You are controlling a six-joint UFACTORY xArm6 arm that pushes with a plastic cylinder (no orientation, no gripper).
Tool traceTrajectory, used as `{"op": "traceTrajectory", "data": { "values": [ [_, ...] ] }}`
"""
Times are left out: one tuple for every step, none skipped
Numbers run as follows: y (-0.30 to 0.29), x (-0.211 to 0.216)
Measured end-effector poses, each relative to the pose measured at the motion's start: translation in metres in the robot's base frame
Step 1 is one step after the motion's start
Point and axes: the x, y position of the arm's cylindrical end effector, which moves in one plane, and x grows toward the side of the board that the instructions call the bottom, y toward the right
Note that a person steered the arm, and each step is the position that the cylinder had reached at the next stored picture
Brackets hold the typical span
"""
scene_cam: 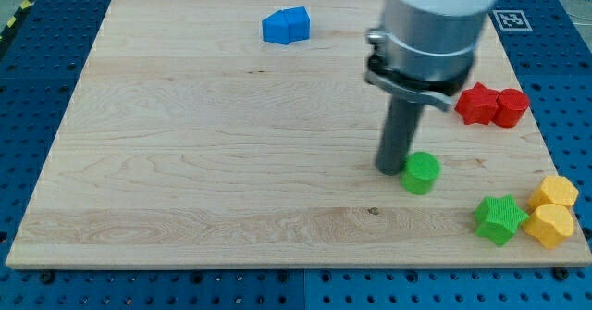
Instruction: Push the green circle towards the yellow hexagon
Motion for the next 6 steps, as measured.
{"op": "traceTrajectory", "data": {
  "values": [
    [-0.004,0.000],
    [0.015,0.002],
    [0.060,0.007],
    [0.066,0.007],
    [0.050,0.007],
    [0.030,0.013]
  ]
}}
